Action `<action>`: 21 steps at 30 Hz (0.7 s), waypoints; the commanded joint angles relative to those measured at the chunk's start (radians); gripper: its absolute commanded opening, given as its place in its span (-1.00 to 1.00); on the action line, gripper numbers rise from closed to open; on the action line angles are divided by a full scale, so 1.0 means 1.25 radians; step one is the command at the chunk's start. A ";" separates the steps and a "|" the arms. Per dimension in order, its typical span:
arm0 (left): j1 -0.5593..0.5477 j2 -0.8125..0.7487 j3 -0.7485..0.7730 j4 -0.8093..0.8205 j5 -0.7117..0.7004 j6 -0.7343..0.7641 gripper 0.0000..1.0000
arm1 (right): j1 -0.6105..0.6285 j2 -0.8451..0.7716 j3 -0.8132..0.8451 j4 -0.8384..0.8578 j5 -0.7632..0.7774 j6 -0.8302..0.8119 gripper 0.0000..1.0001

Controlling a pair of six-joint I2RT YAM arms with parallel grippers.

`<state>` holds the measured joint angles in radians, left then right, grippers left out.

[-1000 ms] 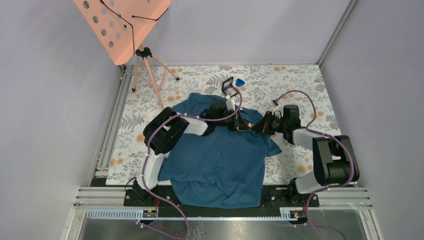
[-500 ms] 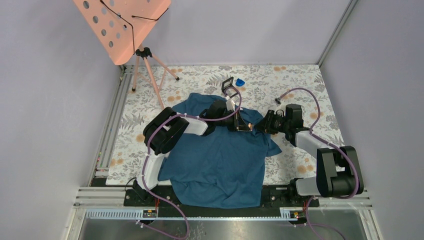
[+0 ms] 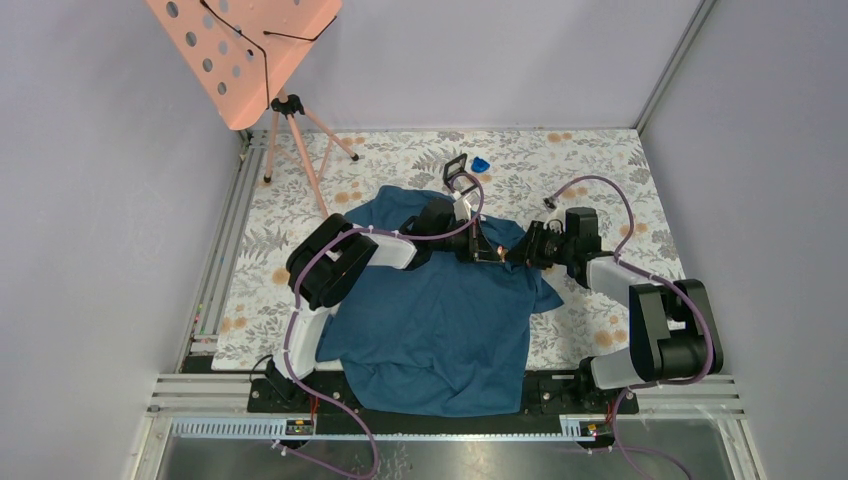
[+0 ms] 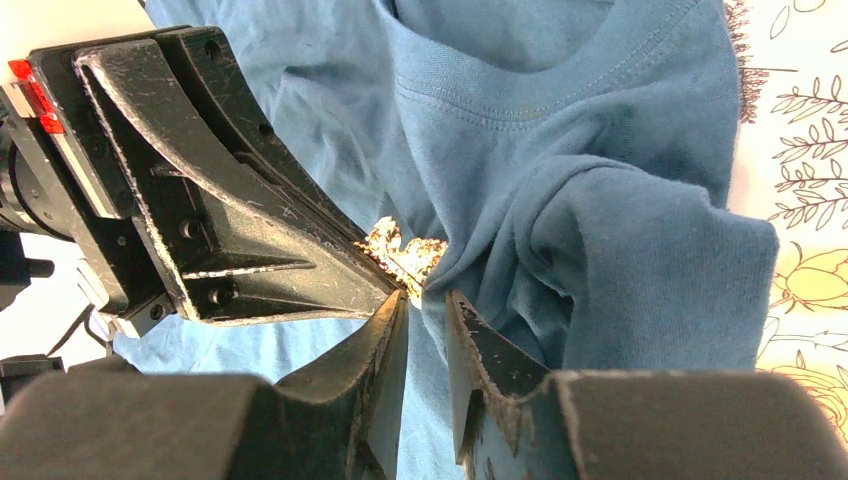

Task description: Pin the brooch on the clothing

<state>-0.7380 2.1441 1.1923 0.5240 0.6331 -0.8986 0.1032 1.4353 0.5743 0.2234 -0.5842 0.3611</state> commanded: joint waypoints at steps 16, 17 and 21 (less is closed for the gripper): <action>-0.002 -0.009 0.053 -0.021 0.055 0.025 -1.00 | 0.046 0.022 0.064 -0.022 0.045 -0.042 -0.62; -0.002 -0.009 0.054 -0.022 0.057 0.025 -1.00 | 0.048 0.022 0.065 -0.025 0.048 -0.044 -0.62; -0.002 -0.011 0.059 -0.034 0.063 0.030 -1.00 | 0.054 0.024 0.069 -0.030 0.053 -0.048 -0.60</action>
<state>-0.7345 2.1445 1.2129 0.4541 0.6533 -0.8829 0.1497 1.4578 0.6178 0.1795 -0.5240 0.3237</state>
